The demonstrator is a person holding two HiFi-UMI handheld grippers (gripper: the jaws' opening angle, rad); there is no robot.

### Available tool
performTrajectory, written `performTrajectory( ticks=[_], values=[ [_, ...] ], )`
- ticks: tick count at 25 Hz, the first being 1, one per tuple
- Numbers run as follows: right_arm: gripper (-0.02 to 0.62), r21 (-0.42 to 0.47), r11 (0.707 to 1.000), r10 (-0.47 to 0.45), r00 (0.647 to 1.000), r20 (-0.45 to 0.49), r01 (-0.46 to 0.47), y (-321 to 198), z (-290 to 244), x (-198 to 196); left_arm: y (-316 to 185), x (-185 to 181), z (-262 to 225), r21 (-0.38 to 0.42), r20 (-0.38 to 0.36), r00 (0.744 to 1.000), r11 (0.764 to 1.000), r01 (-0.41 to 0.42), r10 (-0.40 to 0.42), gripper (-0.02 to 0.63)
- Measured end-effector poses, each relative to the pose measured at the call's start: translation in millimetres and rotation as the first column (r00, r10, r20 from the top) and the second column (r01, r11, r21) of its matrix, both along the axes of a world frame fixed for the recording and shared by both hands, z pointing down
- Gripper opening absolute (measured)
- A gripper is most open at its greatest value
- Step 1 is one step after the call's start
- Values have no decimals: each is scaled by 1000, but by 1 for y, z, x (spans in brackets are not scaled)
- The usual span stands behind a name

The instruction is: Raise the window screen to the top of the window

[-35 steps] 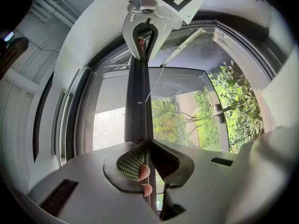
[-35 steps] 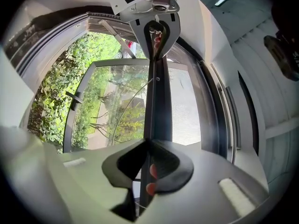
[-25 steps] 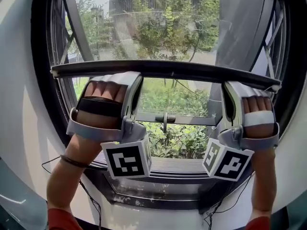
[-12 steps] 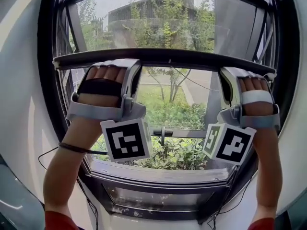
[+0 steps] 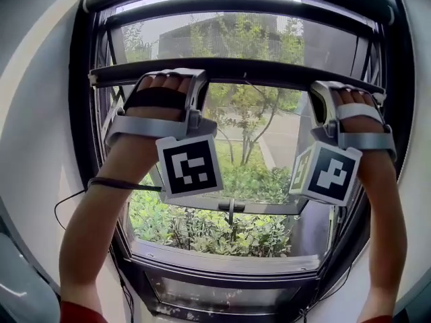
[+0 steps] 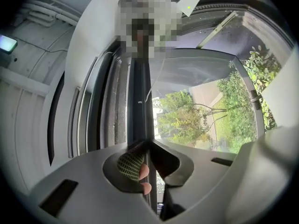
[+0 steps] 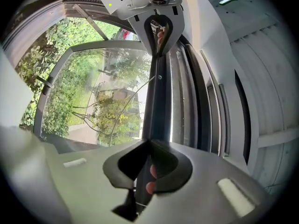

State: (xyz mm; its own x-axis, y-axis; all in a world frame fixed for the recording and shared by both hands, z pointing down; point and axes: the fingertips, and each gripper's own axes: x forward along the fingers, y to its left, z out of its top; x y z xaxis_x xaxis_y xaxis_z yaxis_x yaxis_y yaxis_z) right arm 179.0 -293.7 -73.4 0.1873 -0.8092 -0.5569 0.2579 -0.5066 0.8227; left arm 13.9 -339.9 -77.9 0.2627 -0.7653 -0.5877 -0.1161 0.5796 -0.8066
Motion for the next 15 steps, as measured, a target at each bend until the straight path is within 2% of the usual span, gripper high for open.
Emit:
performTrajectory(
  ticks=[10, 15],
  values=[
    [37, 51, 999, 12, 999, -50, -9, -1, -66, -3, -6, 2, -56, -1, -5, 1000, 1000, -7, 7, 44],
    [37, 63, 998, 13, 999, -33, -11, -4, -88, 0, -4, 5, -83, 39, -36, 999, 999, -10, 11, 44]
  ],
)
